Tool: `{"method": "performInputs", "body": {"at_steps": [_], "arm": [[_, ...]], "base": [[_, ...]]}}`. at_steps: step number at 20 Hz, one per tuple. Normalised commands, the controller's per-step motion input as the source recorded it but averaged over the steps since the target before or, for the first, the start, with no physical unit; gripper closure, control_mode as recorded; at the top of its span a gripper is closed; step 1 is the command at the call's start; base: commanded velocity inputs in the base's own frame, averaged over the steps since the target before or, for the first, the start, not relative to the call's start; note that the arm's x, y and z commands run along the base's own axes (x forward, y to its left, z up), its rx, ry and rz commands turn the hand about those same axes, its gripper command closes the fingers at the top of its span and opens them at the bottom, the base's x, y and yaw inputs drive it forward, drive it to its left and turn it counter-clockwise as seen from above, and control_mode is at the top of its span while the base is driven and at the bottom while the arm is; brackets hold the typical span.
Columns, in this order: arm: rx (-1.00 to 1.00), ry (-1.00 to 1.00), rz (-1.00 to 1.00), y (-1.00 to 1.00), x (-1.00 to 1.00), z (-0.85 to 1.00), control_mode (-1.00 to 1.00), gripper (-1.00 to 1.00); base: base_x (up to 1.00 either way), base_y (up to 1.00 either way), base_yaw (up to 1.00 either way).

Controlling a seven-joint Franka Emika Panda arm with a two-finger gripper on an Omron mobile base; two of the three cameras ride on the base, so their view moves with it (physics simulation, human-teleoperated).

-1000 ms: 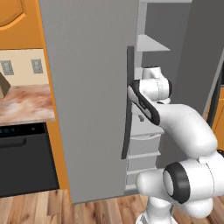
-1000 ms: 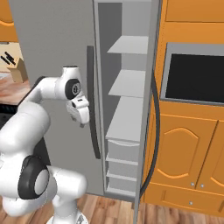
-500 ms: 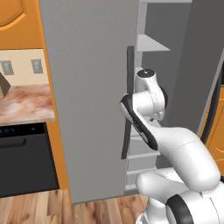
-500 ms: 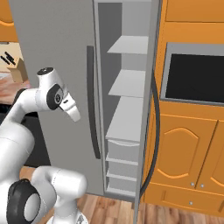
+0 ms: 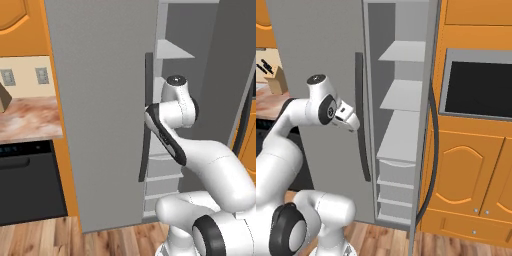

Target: Retrieve a lemon from the fridge and place it on the cutting board with the fish.

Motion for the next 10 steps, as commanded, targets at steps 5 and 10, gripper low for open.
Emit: {"method": "performInputs", "body": {"at_steps": [5,10], "arm": [[0.06,-0.18,0.01,0.0,0.28,-0.01,-1.0,-1.0],[-0.1,-0.14,0.11,-0.01,0.29,0.02,-1.0,-1.0]], "base": [[0.0,0.0,0.0],[0.0,0.0,0.0]]}}
